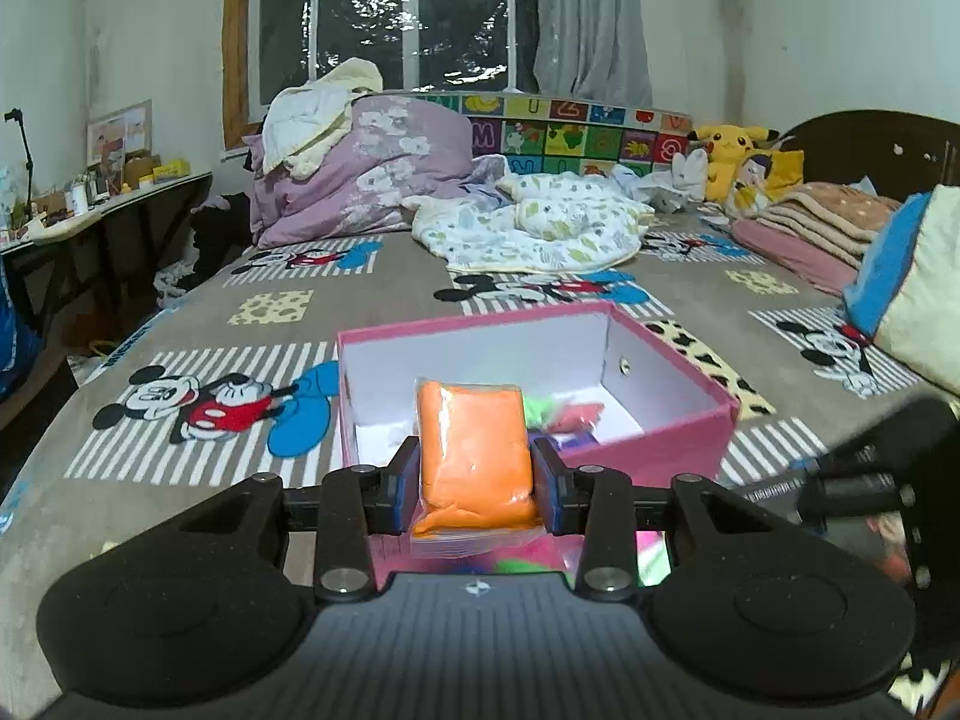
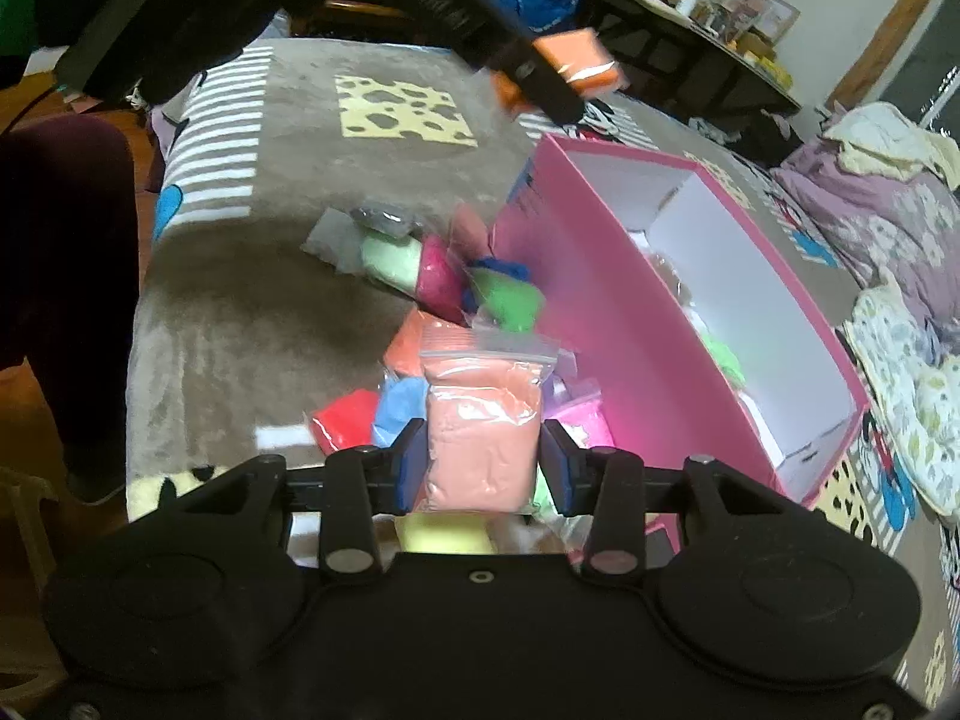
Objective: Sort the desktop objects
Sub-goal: 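Lift the orange packet with the left tool and carry it over the box, then lower the orange packet into the box and open the left tool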
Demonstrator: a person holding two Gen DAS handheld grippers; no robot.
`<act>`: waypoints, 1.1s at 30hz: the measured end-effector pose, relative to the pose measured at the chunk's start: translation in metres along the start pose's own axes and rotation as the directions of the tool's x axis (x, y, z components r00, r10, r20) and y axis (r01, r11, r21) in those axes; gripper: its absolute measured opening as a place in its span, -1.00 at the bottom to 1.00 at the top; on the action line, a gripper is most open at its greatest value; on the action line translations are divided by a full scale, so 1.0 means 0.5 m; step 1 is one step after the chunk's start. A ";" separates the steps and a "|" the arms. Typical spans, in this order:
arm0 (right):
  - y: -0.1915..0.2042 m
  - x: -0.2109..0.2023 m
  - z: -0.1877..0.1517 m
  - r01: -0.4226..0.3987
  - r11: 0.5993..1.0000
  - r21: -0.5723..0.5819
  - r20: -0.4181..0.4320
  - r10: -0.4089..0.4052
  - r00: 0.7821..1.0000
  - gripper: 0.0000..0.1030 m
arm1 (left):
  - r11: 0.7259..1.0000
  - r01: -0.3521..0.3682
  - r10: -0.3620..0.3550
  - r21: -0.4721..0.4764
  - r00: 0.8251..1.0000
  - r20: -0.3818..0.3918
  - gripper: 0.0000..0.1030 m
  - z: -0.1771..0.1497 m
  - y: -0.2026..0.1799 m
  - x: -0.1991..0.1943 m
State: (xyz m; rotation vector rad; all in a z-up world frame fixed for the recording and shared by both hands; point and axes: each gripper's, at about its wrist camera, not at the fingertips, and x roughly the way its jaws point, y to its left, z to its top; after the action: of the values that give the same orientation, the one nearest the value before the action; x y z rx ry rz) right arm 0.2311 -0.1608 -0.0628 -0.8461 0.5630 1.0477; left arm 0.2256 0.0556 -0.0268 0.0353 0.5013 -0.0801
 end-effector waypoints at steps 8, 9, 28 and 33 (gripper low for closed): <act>-0.016 0.001 -0.007 0.006 0.998 0.059 -0.008 -0.005 1.000 -0.23 | 1.000 -0.018 0.018 0.004 0.999 -0.041 -0.28 0.058 0.020 0.087; -0.017 0.002 -0.008 0.004 0.998 0.064 -0.009 -0.003 1.000 -0.23 | 1.000 -0.024 0.024 0.010 0.999 -0.046 -0.28 0.063 0.020 0.097; -0.044 -0.003 -0.017 -0.041 0.984 0.173 0.036 0.035 0.999 -0.23 | 0.981 0.024 0.045 0.190 0.935 -0.353 -0.28 0.086 -0.024 0.315; -0.047 0.000 -0.023 -0.056 0.980 0.189 0.048 0.048 0.998 -0.23 | 0.990 0.067 -0.001 0.128 0.890 -0.457 -0.28 0.081 -0.024 0.364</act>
State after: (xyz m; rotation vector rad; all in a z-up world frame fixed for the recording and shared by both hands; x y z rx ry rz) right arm 0.2525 -0.1760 -0.0617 -0.6426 0.6406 1.0390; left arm 0.4029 0.0291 -0.0789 0.1873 0.9690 -0.1432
